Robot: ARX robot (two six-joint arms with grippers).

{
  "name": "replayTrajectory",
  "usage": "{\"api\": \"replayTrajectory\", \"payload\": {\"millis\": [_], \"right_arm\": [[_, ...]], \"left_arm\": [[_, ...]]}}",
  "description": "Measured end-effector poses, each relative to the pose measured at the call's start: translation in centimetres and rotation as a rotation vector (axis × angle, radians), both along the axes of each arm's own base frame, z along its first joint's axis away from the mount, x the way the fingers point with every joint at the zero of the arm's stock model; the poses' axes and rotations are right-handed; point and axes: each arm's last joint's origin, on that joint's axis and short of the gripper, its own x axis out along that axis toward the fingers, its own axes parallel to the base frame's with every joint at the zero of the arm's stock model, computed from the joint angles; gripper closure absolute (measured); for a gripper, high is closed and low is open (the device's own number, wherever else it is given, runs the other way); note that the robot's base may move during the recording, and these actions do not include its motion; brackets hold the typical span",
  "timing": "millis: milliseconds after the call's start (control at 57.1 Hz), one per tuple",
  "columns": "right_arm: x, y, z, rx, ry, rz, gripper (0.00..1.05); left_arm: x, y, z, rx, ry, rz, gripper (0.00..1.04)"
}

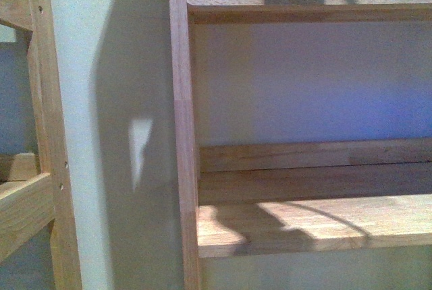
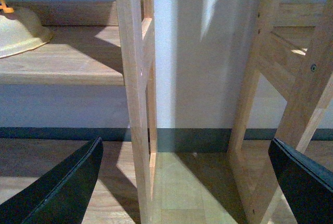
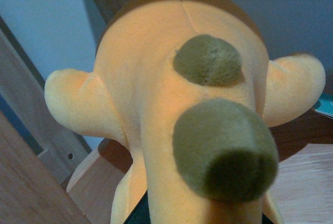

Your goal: Put away toys

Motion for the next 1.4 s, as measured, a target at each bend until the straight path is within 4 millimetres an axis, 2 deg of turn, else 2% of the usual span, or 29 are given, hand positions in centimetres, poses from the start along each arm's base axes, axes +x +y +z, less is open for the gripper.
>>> {"api": "replayTrajectory", "payload": {"millis": [53, 333, 386, 578, 841, 1016, 1244, 1402], "right_arm": [[0.1, -0.1, -0.2, 0.0, 0.003, -0.005, 0.78], [0.3, -0.3, -0.5, -0.005, 0.008, -0.006, 0.4], [0.3, -0.3, -0.5, -0.007, 0.006, -0.006, 0.3], [0.1, -0.1, -0.3, -0.024, -0.012, -0.002, 0.06], [-0.3, 0.1, -0.2, -0.034, -0.056, -0.049, 0.07], [-2.3, -0.9, 0.3, -0.042, -0.139, -0.202, 0.07], [-6.7, -4.9, 0.6, -0.07, -0.225, -0.478, 0.07], [-10.5, -8.5, -0.9, -0.133, -0.232, -0.638, 0.07]], "left_arm": [[0.0, 0.0, 0.0, 0.0, 0.0, 0.0, 0.06], [0.0, 0.0, 0.0, 0.0, 0.0, 0.0, 0.06], [0.0, 0.0, 0.0, 0.0, 0.0, 0.0, 0.06], [0.0, 0.0, 0.0, 0.0, 0.0, 0.0, 0.06], [0.0, 0.0, 0.0, 0.0, 0.0, 0.0, 0.06], [0.0, 0.0, 0.0, 0.0, 0.0, 0.0, 0.06], [0.0, 0.0, 0.0, 0.0, 0.0, 0.0, 0.06], [0.0, 0.0, 0.0, 0.0, 0.0, 0.0, 0.06]]}}
